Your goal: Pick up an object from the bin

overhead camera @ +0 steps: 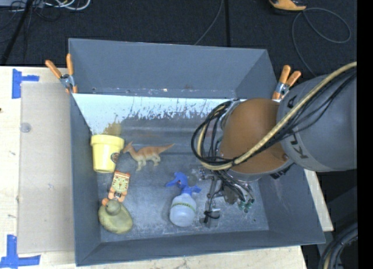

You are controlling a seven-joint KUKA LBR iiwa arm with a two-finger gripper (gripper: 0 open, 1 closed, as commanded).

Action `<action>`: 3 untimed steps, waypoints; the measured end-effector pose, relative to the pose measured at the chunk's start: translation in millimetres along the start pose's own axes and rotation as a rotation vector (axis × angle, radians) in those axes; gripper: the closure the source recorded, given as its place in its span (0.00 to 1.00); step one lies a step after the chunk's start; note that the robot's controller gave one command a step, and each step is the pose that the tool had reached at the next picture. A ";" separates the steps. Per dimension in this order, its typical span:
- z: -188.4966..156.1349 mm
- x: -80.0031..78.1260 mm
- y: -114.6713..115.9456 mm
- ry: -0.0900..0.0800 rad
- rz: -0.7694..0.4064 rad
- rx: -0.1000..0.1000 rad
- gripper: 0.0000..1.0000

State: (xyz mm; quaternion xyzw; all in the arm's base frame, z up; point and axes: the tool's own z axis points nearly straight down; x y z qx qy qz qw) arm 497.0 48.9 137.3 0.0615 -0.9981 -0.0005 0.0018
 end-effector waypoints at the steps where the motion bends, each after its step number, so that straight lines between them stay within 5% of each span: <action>1: 2.0 -15.3 25.7 -0.001 -0.154 -0.001 0.00; 2: 63.5 -21.7 18.0 -0.002 -0.439 0.000 0.00; 3: 87.3 -28.4 19.9 -0.021 -0.505 0.000 1.00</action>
Offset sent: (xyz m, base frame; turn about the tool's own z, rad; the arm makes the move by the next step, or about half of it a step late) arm 0.0191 0.0191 -0.0673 -0.4411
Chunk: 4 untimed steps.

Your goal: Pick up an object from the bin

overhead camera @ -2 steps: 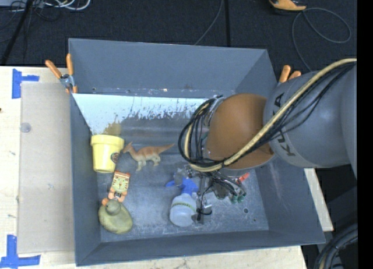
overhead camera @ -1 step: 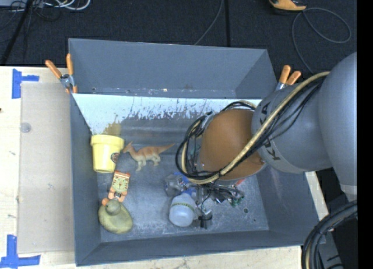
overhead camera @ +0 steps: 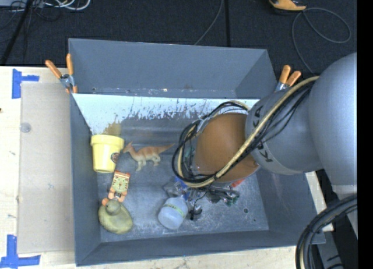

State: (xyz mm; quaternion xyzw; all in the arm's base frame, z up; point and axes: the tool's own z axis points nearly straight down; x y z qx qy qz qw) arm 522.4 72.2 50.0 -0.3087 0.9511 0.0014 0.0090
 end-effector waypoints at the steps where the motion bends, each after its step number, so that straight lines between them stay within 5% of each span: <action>1: -1.9 0.1 -0.2 0.000 -0.009 0.000 1.00; 4: -39.3 2.4 0.8 0.009 -0.010 -0.003 1.00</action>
Offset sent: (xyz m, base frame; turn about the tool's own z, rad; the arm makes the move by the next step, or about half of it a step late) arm -0.0001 0.0000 0.1254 0.0000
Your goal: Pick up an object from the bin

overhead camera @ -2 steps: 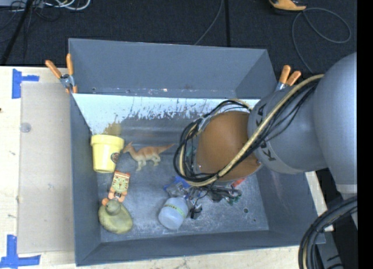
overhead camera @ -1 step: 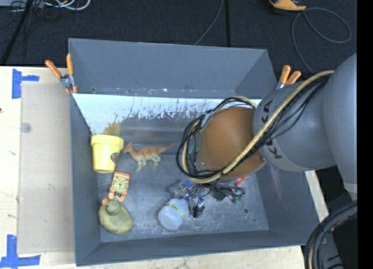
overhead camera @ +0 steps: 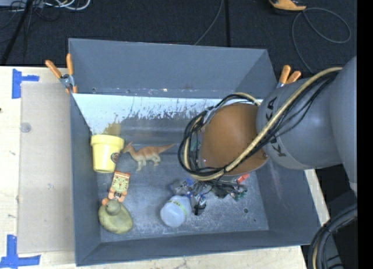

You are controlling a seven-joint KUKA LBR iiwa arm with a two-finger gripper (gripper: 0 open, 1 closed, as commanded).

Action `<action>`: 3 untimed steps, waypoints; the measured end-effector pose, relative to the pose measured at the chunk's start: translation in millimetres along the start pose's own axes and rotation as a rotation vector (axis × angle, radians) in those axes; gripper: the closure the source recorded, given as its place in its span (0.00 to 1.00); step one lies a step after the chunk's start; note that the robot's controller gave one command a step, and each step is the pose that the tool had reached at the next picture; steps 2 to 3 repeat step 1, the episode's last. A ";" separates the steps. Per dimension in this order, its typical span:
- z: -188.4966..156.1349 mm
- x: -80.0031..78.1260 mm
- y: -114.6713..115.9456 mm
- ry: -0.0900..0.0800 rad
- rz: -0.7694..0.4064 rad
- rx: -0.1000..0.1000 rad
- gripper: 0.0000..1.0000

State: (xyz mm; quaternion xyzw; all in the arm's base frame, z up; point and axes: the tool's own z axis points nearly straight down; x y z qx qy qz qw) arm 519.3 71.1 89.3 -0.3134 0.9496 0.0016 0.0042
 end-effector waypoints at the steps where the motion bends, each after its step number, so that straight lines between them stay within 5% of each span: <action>1: -10.8 0.5 0.1 0.002 0.001 -0.001 1.00; 3: -10.8 0.5 0.1 0.002 0.001 -0.001 1.00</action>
Offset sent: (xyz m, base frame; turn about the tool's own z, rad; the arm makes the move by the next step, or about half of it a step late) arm -0.0001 0.0001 0.1078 0.0000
